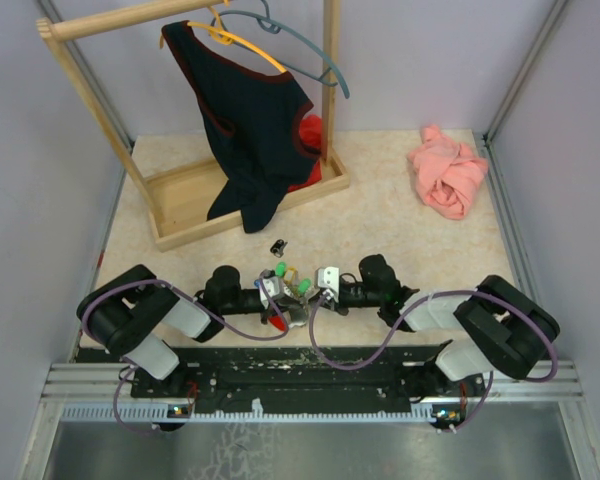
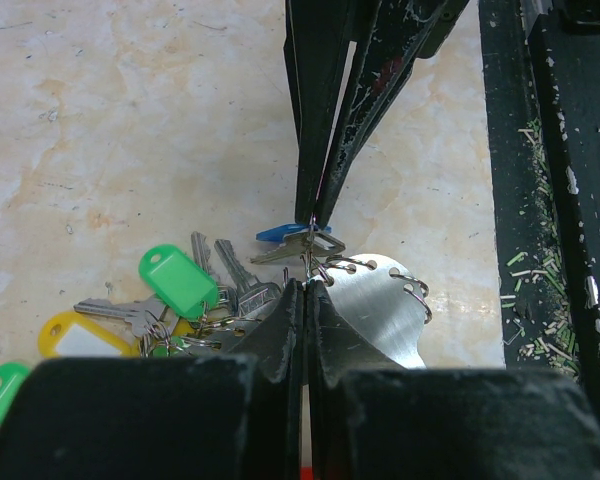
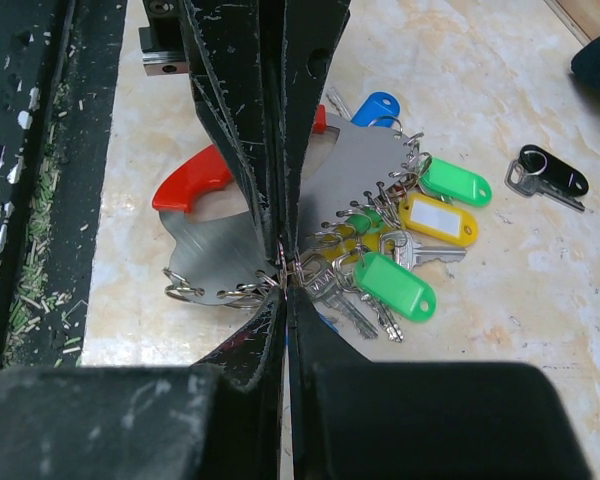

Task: Put the keys on the keyring

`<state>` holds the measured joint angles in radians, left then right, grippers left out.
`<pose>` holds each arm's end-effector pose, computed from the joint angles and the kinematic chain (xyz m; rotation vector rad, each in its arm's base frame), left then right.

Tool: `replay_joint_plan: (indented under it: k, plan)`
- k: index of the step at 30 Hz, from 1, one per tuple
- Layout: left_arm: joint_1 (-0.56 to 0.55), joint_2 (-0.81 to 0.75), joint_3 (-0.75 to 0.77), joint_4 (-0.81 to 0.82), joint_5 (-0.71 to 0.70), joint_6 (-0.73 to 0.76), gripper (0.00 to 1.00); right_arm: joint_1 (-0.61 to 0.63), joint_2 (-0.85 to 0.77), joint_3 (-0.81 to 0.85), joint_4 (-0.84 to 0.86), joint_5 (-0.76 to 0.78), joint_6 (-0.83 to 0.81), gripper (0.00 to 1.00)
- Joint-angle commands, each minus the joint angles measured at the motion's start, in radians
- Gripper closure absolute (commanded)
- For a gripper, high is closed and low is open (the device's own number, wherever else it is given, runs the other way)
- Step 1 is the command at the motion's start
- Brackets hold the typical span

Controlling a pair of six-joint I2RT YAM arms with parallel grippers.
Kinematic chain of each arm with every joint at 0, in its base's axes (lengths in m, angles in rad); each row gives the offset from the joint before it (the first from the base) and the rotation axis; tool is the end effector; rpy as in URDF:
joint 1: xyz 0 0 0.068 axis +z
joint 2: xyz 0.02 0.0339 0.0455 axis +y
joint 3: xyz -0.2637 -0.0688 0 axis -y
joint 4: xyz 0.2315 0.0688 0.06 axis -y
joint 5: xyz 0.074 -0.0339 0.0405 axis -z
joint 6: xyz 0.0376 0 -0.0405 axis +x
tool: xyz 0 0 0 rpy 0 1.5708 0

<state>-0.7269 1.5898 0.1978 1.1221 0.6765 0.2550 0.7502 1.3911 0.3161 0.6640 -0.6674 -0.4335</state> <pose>0.1523 -0.1670 0.1325 1.2881 1.3758 -0.9465 0.1529 0.1743 0.1565 -1.4468 1.3632 0.8638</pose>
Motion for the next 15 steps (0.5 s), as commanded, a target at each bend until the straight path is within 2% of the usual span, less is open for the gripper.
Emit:
replay_joint_plan:
  k: [1, 15]
  plan:
    - [-0.005, 0.001, 0.017, 0.021, 0.009, -0.004, 0.99, 0.011, 0.014, 0.038, 0.057, -0.037, 0.007, 1.0]
    - [-0.005, 0.002, 0.019, 0.016, 0.015, -0.002, 0.99, 0.017, 0.019, 0.037, 0.075, -0.005, 0.013, 1.0]
